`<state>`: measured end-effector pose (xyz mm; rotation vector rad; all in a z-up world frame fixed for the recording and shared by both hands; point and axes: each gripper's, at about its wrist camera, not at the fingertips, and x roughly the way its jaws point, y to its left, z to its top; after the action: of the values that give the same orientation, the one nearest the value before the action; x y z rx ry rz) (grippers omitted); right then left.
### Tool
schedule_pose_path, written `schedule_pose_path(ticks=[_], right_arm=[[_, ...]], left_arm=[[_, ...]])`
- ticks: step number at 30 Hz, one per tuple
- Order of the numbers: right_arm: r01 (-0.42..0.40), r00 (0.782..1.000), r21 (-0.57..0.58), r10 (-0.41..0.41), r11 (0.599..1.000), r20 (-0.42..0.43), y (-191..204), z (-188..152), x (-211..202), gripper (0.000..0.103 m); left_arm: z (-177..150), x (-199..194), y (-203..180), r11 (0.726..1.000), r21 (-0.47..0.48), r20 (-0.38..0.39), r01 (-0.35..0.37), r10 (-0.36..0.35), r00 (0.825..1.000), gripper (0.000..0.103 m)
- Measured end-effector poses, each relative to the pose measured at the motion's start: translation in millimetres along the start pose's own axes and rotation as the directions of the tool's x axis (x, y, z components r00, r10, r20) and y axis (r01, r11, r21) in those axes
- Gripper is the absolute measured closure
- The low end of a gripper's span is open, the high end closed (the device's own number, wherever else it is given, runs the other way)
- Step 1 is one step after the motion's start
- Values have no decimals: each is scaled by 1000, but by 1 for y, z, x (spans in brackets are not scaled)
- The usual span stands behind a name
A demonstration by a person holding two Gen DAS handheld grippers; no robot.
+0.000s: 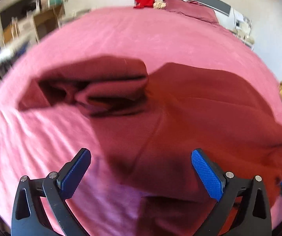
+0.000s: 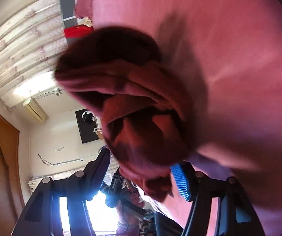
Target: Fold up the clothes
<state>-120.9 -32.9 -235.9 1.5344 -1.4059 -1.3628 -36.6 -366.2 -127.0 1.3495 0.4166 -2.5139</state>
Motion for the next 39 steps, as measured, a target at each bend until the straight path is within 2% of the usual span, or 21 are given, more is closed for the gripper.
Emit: schedule_pose_path(ticks=[2,3,5,7,8,9,12,14,18,21,26,27,28,29,30,31,32,33,35,37,39], right_arm=[[21,1000,-81,-22,996,-13,18,4,14,89],[44,999,-145,-45,989,-2,33,4,15,95],[27,999,-271,-16,962,42,71,2,4,96],[-8,995,-365,43,931,87,110,1,-17,96],[-26,991,-410,76,912,106,130,1,-29,96],[-30,987,-455,98,890,127,149,-1,-41,96],[-34,974,-576,156,817,163,198,-11,-74,96],[-58,964,-643,211,764,164,226,-23,-93,96],[-100,954,-720,271,687,126,272,-47,-112,96],[-145,945,-748,314,647,89,297,-69,-118,96],[-166,942,-817,334,553,35,326,-115,-141,96],[-165,943,-826,332,538,28,327,-121,-146,96],[-165,943,-834,331,527,22,325,-127,-151,96],[-165,944,-841,330,515,17,323,-133,-155,96],[-165,945,-848,328,503,11,321,-138,-160,96],[-163,945,-852,326,498,10,320,-142,-161,96],[-159,946,-854,324,496,12,318,-143,-162,96],[-156,947,-855,322,495,14,317,-145,-160,96],[-158,947,-853,320,498,12,309,-150,-167,96],[-158,948,-850,319,502,12,306,-153,-171,96],[-162,948,-843,318,513,12,304,-154,-172,95]], left_arm=[[3,3,-9,1000,-13,3,10,-10,1000,0],[5,5,-14,1000,-17,6,14,-13,1000,0],[8,6,-21,999,-26,15,31,-30,999,4],[12,5,-26,998,-34,26,61,-60,998,26],[13,1,-27,996,-44,30,83,-81,996,49],[13,-3,-27,993,-54,34,106,-104,994,56],[14,-16,-28,981,-85,48,176,-173,984,56],[9,-36,-30,975,-83,97,205,-197,976,54],[-11,-71,-38,963,-82,171,257,-240,955,24],[-24,-82,-53,941,-88,199,326,-304,932,23],[-63,-75,-94,894,-81,145,440,-426,893,22],[-72,-73,-99,871,-97,138,482,-467,873,22],[-80,-69,-103,831,-133,130,540,-525,841,22],[-89,-65,-104,772,-193,124,606,-593,795,22],[-98,-61,-104,694,-263,130,670,-663,737,22],[-106,-60,-102,627,-317,149,711,-708,691,22],[-116,-62,-101,569,-361,181,739,-735,654,22],[-122,-67,-100,544,-373,205,752,-742,639,22],[-131,-90,-104,615,-295,237,731,-694,680,22],[-138,-123,-115,750,-108,283,652,-606,744,22],[-151,-160,-138,890,151,371,430,-454,810,22]])
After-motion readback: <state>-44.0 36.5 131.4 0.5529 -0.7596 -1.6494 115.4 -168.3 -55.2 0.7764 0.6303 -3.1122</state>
